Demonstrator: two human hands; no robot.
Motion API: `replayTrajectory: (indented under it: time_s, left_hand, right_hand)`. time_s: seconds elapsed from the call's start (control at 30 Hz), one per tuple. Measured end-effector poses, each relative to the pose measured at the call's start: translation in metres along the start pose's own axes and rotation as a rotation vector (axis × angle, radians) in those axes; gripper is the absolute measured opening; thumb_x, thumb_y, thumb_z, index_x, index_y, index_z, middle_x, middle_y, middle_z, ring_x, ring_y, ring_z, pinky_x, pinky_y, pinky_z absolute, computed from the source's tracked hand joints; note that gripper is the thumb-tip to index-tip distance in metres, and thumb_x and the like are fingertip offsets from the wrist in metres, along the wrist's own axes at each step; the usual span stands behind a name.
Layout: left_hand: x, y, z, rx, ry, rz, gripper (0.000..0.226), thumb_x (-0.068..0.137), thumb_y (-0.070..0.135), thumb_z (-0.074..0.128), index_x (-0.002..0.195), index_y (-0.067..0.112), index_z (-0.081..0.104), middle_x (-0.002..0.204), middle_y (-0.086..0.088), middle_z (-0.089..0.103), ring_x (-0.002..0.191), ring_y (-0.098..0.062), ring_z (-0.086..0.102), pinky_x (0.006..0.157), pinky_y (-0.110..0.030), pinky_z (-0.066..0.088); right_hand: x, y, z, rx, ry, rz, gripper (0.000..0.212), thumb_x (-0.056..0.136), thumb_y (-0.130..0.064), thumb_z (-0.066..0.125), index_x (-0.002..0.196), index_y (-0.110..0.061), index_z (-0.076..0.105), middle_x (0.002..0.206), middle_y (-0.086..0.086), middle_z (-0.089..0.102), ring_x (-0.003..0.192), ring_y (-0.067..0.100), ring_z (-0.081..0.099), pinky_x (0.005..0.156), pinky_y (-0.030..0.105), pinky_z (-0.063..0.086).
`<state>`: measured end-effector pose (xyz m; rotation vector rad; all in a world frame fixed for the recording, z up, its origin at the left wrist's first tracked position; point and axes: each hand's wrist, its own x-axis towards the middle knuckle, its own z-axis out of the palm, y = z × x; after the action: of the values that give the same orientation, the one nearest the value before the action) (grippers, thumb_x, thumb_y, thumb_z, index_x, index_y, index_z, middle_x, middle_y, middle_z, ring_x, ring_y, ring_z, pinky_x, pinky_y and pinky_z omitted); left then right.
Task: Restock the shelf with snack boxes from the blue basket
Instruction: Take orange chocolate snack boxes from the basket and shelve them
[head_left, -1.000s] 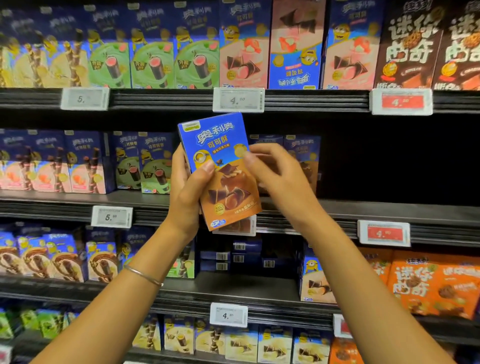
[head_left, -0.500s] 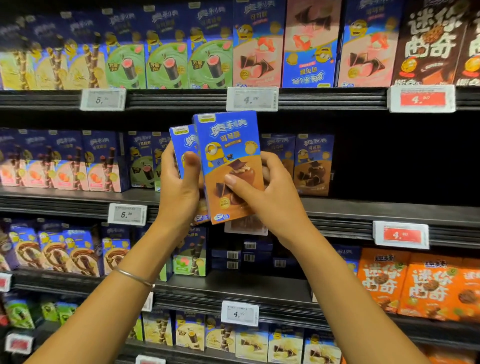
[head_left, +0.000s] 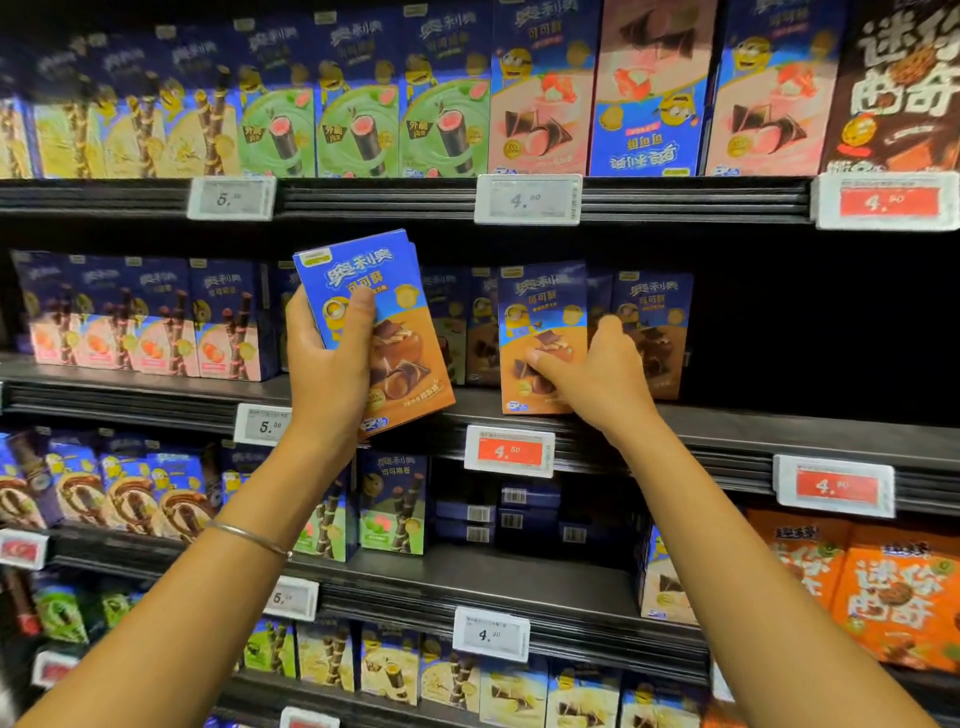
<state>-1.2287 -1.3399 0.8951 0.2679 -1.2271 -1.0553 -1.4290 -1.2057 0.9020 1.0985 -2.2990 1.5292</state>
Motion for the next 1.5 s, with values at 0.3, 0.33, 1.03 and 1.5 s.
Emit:
replayTrajectory:
  time_s: [0.3,0.33,1.03,1.5]
  left_hand:
    - [-0.005,-0.007,0.012,0.015,-0.051,-0.056,0.039,0.104,0.039,0.067,0.134,0.018,0.055,0.119,0.002,0.075,0.105,-0.018,0.077,0.084,-0.031,0.063]
    - [-0.005,-0.008,0.013,0.017,-0.051,-0.059,0.039,0.104,0.039,0.067,0.134,0.017,0.055,0.118,0.004,0.075,0.105,-0.017,0.077,0.083,-0.029,0.063]
    - [-0.017,-0.007,0.035,-0.023,-0.093,-0.081,0.042,0.105,0.037,0.065,0.139,0.015,0.051,0.119,0.005,0.075,0.103,-0.013,0.077,0.076,-0.022,0.061]
    - [-0.026,-0.007,0.074,-0.098,-0.147,-0.148,0.042,0.114,0.040,0.043,0.146,0.013,0.045,0.134,-0.006,0.067,0.104,-0.009,0.073,0.084,-0.030,0.060]
  right_hand:
    - [0.015,-0.009,0.022,-0.281,0.002,-0.026,0.061,0.078,-0.068,0.071,0.098,-0.020,0.039,0.114,0.010,0.057,0.091,0.030,0.057,0.070,0.040,0.047]
    - [0.015,-0.010,0.025,-0.290,0.009,-0.031,0.061,0.078,-0.068,0.071,0.098,-0.020,0.039,0.115,0.010,0.057,0.094,0.032,0.060,0.071,0.041,0.048]
    - [-0.010,-0.030,0.019,0.271,0.043,-0.086,0.056,0.090,-0.067,0.055,0.112,-0.016,0.055,0.106,0.000,0.065,0.094,0.016,0.066,0.079,0.041,0.056]
    - [-0.037,-0.011,-0.028,0.312,-0.126,-0.183,0.036,0.088,-0.046,0.072,0.114,-0.022,0.066,0.109,-0.007,0.072,0.095,0.006,0.071,0.087,0.038,0.061]
